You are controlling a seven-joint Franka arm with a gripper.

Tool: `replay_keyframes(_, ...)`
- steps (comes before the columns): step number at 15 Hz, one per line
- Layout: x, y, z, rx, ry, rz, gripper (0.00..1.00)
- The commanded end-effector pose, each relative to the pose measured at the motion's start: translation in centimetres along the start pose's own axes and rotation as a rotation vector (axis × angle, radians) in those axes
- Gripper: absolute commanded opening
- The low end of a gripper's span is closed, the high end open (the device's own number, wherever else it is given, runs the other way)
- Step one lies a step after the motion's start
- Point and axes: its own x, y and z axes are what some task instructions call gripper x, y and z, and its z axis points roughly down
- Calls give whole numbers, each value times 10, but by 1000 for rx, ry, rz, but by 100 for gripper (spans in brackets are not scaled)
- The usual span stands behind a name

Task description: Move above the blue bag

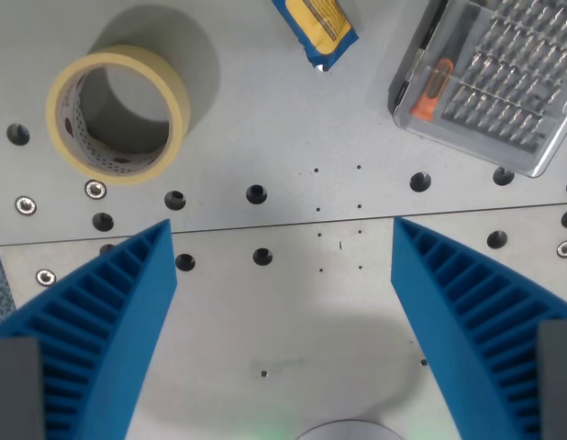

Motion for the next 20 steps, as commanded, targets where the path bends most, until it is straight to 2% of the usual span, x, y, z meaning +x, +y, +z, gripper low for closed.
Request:
replay_keyframes(1, 2, 0, 3, 1, 10, -54, 100)
replay_keyframes(8, 13, 0, 24, -5, 25, -162, 100)
replay_keyframes(20, 44, -1, 82, -25, 28, -403, 100)
